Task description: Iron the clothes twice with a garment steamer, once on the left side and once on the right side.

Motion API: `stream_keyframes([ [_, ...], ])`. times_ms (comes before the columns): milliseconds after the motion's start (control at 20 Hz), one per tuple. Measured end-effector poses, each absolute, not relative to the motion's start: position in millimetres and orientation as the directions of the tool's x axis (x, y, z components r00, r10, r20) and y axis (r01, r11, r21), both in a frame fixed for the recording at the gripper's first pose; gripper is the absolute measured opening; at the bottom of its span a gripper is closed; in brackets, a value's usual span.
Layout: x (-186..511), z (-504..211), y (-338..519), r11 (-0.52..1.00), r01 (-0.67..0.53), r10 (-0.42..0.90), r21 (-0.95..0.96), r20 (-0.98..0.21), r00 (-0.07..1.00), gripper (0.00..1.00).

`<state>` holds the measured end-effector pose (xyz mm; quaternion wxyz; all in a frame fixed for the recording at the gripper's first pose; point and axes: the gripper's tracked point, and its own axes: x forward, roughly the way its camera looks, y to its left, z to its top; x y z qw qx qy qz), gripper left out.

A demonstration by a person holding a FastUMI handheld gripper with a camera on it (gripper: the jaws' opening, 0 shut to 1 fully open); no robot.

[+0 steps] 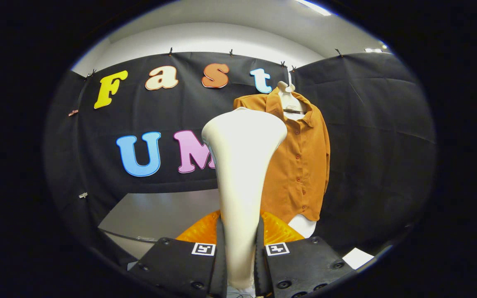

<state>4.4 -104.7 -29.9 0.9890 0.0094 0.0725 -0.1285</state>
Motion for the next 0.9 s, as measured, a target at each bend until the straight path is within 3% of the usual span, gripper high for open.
stream_keyframes([
  [450,82,-26,-215,0.984,0.177,-0.171,0.027,-0.154,0.973,0.29],
  [900,152,-41,-253,0.994,0.082,-0.066,0.076,-0.193,0.979,0.30],
])
